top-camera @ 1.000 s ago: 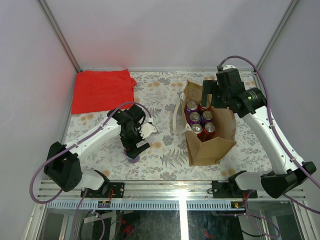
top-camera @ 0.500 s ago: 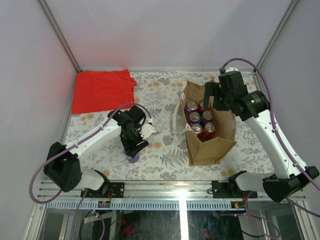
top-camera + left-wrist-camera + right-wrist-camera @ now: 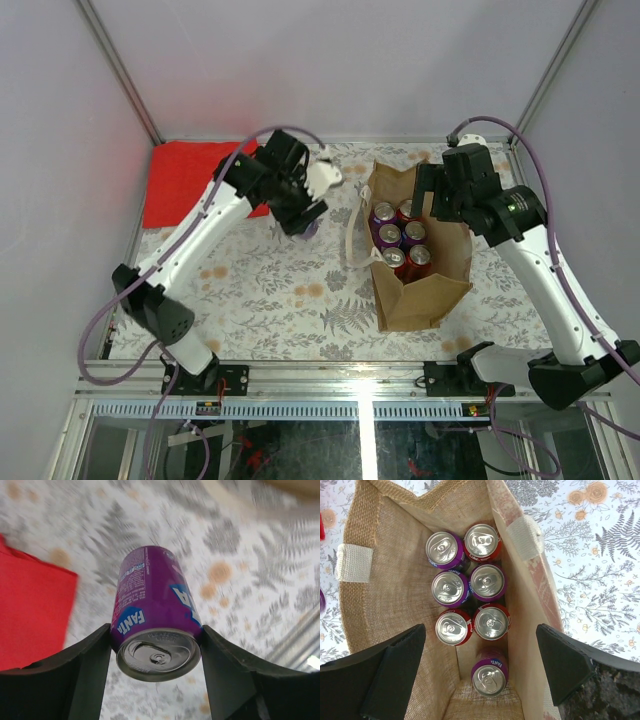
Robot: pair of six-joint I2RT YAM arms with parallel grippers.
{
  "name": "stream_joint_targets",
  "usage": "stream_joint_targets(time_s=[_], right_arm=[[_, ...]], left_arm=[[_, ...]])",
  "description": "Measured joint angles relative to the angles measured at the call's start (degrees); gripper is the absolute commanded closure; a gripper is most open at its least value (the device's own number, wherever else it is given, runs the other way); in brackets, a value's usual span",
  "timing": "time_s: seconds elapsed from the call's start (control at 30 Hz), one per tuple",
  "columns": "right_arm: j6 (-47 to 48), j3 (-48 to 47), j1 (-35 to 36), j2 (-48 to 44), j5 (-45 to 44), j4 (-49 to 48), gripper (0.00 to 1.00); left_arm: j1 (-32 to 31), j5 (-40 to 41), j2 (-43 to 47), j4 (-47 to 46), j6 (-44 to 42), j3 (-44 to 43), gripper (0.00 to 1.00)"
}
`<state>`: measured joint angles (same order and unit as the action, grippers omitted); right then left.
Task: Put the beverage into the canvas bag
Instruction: Pick up the drink from the center of the board, then place the drink in the canvas bag.
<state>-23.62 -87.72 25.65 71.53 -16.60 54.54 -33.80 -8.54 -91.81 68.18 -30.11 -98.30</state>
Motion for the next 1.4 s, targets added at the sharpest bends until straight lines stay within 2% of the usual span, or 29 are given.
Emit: stream_joint_targets(time_s=[0.23, 0.33, 0.53, 0.9, 1.17, 1.4], right_arm=[[-1.01, 0.26, -0.07, -2.21, -3.04, 0.02, 0.01], [-1.57, 0.35, -0.09, -3.50, -4.76, 0.02, 0.01], [-2.19, 0.66, -0.11, -5.25, -7.30, 0.33, 0.01], [-5.27, 1.81, -0.13, -7.15, -11.89, 2.58, 0.01], [-8.15, 1.99, -0.15, -11.19, -19.28, 6.56, 0.01], [-9.51, 1.99, -0.15, -11.34, -21.42, 8.61, 0.01]], left_arm=[[5.14, -2.23, -14.82, 0.42, 5.92, -31.56, 1.00], [6.64, -3.50, -16.85, -1.75, 9.51, -37.48, 1.00], [6.03, -8.96, -16.44, -4.50, 15.72, -39.26, 1.00], [0.13, -19.67, -15.72, -12.13, 22.32, -37.86, 1.00], [-6.12, -22.64, -16.04, -12.85, 21.70, -34.16, 1.00], [-11.78, -23.69, -17.97, -12.35, 18.03, -34.07, 1.00]])
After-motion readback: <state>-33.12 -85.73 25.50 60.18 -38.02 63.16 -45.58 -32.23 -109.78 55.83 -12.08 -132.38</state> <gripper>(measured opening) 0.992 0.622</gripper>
